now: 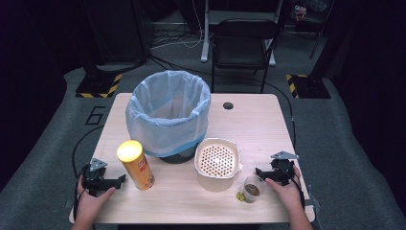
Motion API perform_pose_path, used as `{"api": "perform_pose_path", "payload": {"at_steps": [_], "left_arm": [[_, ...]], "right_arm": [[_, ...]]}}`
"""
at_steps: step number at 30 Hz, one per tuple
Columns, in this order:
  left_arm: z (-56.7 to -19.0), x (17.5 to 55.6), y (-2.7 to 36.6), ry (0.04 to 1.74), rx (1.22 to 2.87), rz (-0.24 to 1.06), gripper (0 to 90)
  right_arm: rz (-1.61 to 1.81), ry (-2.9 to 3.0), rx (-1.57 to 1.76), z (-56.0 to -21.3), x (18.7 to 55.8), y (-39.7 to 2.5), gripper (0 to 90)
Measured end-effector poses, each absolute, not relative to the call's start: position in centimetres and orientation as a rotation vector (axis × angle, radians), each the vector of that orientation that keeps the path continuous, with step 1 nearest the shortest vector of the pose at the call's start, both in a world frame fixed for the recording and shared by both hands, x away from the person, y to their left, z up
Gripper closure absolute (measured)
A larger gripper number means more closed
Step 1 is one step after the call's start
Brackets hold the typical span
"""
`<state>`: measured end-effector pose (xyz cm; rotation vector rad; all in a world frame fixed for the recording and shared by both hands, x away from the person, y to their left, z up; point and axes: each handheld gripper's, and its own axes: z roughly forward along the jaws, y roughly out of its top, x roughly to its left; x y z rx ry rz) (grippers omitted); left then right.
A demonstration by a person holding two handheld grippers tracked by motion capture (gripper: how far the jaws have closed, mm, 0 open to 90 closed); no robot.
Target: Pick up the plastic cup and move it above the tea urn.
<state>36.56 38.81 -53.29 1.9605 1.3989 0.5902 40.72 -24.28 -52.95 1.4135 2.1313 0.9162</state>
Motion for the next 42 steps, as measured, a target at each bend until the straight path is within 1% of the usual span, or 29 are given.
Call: {"api": "perform_pose_path", "payload": {"at_steps": [10,14,20,24,28,30,34,37,42], "left_arm": [[-53.3,36.6,38.8,1.395,1.962,0.589,0.2],[-53.3,36.5,38.8,1.396,1.960,0.591,0.3],[-53.3,36.5,38.9,1.396,1.961,0.590,0.3],[-53.3,36.5,38.8,1.396,1.960,0.591,0.3],[-53.3,36.5,38.8,1.398,1.957,0.592,0.3],[-53.3,36.5,38.8,1.398,1.958,0.592,0.3],[-53.3,36.5,38.8,1.398,1.958,0.592,0.3],[-53.3,36.5,38.8,1.397,1.960,0.592,0.3],[-53.3,36.5,38.8,1.396,1.961,0.592,0.3]], "right_arm": [[0.916,2.118,1.430,-52.9,40.6,-24.2,1.1],[0.924,2.136,1.393,-52.9,40.5,-24.3,4.7],[0.939,2.116,1.399,-52.8,40.3,-24.5,12.7],[0.944,2.108,1.405,-52.7,40.3,-24.6,15.3],[0.943,2.138,1.410,-52.3,40.3,-24.7,23.4],[0.948,2.151,1.437,-52.0,40.2,-24.9,25.8],[0.970,2.143,1.410,-50.9,39.6,-25.2,26.1],[1.004,2.151,1.363,-49.9,39.1,-25.1,29.2],[1.040,2.178,1.340,-48.5,38.6,-24.6,29.1]]}}
